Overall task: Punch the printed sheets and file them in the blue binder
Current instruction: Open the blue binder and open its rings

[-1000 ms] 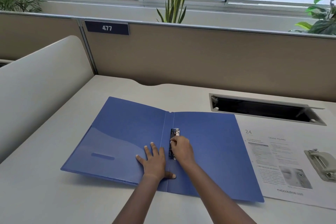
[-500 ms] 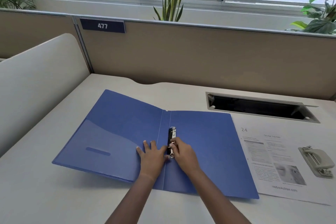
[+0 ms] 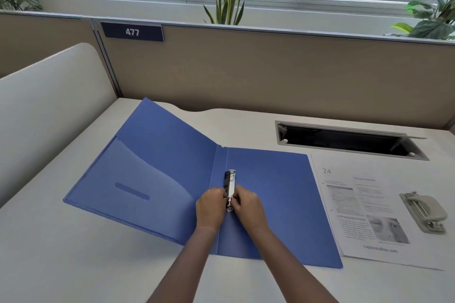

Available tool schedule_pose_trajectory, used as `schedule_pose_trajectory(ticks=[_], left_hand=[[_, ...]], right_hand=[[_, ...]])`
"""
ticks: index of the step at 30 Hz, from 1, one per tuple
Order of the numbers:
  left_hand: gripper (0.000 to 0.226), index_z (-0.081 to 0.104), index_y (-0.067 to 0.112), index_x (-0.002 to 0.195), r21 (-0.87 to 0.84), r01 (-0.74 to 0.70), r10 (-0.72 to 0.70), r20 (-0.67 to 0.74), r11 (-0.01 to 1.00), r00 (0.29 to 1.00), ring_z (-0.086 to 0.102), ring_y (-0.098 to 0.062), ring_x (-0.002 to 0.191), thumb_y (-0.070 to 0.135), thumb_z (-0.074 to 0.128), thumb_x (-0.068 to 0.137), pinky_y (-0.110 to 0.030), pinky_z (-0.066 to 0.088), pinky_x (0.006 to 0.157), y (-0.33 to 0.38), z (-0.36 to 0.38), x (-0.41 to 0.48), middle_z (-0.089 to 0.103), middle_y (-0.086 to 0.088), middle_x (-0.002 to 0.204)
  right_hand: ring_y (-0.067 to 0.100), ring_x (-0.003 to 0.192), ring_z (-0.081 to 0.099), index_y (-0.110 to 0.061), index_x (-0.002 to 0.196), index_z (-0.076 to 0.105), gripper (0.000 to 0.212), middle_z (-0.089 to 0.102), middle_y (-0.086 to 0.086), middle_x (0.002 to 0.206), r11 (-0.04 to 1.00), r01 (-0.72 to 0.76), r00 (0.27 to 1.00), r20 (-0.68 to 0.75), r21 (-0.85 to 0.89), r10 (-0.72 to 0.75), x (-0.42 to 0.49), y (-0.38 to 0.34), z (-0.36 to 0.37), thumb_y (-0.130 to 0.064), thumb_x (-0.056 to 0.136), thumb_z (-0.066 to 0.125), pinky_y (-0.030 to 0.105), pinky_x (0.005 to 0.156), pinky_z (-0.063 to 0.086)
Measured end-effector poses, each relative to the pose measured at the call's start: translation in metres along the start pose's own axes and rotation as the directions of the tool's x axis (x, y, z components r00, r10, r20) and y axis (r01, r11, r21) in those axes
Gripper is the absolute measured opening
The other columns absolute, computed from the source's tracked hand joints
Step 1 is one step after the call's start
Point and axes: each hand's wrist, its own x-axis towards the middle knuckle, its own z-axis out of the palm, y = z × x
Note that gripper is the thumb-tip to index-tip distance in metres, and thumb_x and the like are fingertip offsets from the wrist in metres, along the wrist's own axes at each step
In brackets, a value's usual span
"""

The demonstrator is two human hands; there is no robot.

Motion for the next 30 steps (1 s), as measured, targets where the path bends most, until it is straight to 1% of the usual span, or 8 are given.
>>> schedule_pose_trajectory(ticks=[4,8,11,17,20,24,27,30], left_hand=[[0.016,0.063,0.007,0.087,-0.107,0.05,-0.052,-0.017,0.993,0.998,0.061,-0.03,0.094,0.018,0.05,0.086,-0.034,0.044,0.073,-0.002,0.002,0.0,0.068,-0.01,0.098],[0.011,0.061,0.009,0.075,-0.215,0.087,-0.093,-0.02,0.973,0.995,0.062,-0.032,0.086,0.013,0.054,0.082,-0.033,0.045,0.069,-0.001,0.002,0.0,0.07,-0.012,0.09],[0.011,0.062,0.008,0.071,-0.295,0.1,-0.111,-0.022,0.95,0.994,0.062,-0.03,0.079,0.01,0.056,0.08,-0.03,0.042,0.065,-0.001,0.003,0.0,0.07,-0.012,0.082],[0.024,0.051,0.017,0.057,-0.401,0.098,-0.109,-0.003,0.911,0.994,0.051,-0.016,0.061,0.007,0.06,0.077,-0.02,0.033,0.052,-0.004,0.004,0.003,0.051,0.009,0.055],[0.031,0.049,0.02,0.052,-0.436,0.091,-0.101,0.0,0.895,0.995,0.048,-0.011,0.054,0.006,0.063,0.075,-0.012,0.031,0.047,-0.006,0.004,0.004,0.051,0.01,0.053],[0.037,0.049,0.025,0.049,-0.475,0.096,-0.095,0.024,0.875,0.995,0.047,-0.005,0.05,0.006,0.066,0.075,-0.01,0.035,0.046,-0.01,0.002,0.007,0.054,0.01,0.052],[0.035,0.054,0.023,0.048,-0.509,0.109,-0.108,0.03,0.854,0.994,0.051,-0.002,0.044,0.005,0.067,0.075,-0.007,0.037,0.047,-0.014,0.001,0.008,0.056,0.01,0.051],[0.034,0.056,0.023,0.048,-0.52,0.113,-0.109,0.038,0.846,0.993,0.053,0.011,0.043,0.005,0.069,0.074,-0.005,0.037,0.046,-0.017,0.0,0.008,0.057,0.012,0.051]], right_hand=[[0.02,0.066,0.039,-0.013,0.076,0.036,0.017,0.041,-0.004,0.064,0.999,-0.022,1.0,0.016,0.041,0.022,0.0,-0.002,0.0,-0.008,0.086,0.049,0.017,0.048,0.023],[0.015,0.053,0.035,-0.014,0.073,0.037,0.018,0.036,-0.008,0.055,0.993,-0.047,0.999,0.002,0.106,0.047,0.0,-0.006,-0.001,-0.002,0.082,0.048,0.018,0.045,0.023],[0.01,0.05,0.034,-0.022,0.061,0.032,0.032,0.039,-0.005,0.056,0.986,-0.101,0.995,0.001,0.134,0.102,0.002,-0.006,-0.001,-0.002,0.08,0.049,0.017,0.044,0.027],[0.02,0.062,0.045,-0.026,0.056,0.028,0.04,0.056,0.005,0.069,0.963,-0.175,0.983,-0.011,0.207,0.181,0.003,-0.003,0.0,-0.003,0.078,0.053,0.017,0.047,0.027],[0.019,0.061,0.046,-0.026,0.056,0.031,0.038,0.061,0.009,0.071,0.946,-0.204,0.977,-0.014,0.251,0.214,0.003,-0.002,0.002,-0.004,0.077,0.053,0.018,0.048,0.028],[0.009,0.052,0.041,-0.025,0.056,0.037,0.034,0.054,-0.003,0.061,0.899,-0.25,0.964,0.0,0.36,0.267,0.001,-0.003,0.001,-0.003,0.076,0.054,0.022,0.05,0.03],[0.011,0.054,0.044,-0.025,0.054,0.039,0.034,0.057,-0.004,0.062,0.852,-0.278,0.949,-0.01,0.444,0.315,-0.001,-0.001,0.002,-0.003,0.073,0.056,0.027,0.055,0.036],[0.014,0.058,0.048,-0.024,0.054,0.041,0.034,0.061,0.0,0.066,0.821,-0.291,0.941,-0.009,0.49,0.339,-0.003,0.0,0.002,-0.002,0.072,0.058,0.029,0.058,0.038]])
